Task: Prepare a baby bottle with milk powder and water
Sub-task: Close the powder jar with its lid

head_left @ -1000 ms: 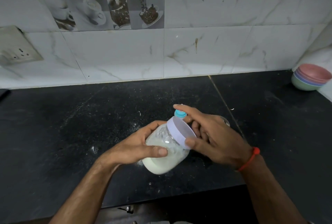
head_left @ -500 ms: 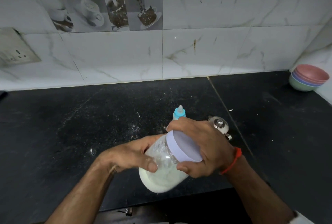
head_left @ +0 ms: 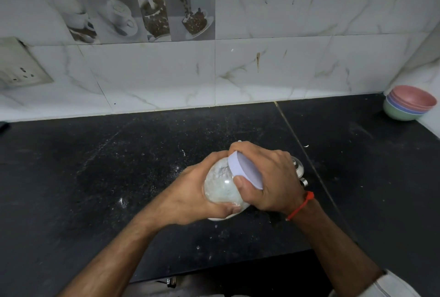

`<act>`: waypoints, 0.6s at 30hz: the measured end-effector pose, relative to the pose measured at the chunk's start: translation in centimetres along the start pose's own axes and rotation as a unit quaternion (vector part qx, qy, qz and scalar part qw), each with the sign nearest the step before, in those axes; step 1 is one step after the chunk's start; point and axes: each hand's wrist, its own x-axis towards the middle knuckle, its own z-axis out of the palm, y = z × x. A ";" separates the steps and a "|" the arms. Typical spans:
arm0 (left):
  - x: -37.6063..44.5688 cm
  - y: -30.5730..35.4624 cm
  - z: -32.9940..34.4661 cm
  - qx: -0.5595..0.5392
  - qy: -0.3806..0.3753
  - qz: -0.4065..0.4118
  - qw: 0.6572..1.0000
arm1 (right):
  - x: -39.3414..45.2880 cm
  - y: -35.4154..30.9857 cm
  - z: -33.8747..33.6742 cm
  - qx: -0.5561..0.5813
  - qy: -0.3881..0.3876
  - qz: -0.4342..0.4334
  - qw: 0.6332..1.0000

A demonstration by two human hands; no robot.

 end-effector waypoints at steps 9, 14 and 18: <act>1.4 -3.5 3.1 0.115 0.094 -0.054 0.987 | -1.5 1.1 3.7 0.022 -0.051 0.240 0.969; 3.2 -9.3 4.1 -0.024 0.244 -0.151 0.958 | -2.4 4.0 6.2 0.171 -0.040 0.373 0.911; 5.9 -13.5 3.2 -0.083 0.319 -0.226 0.917 | -3.2 7.2 8.7 0.115 -0.058 0.414 0.901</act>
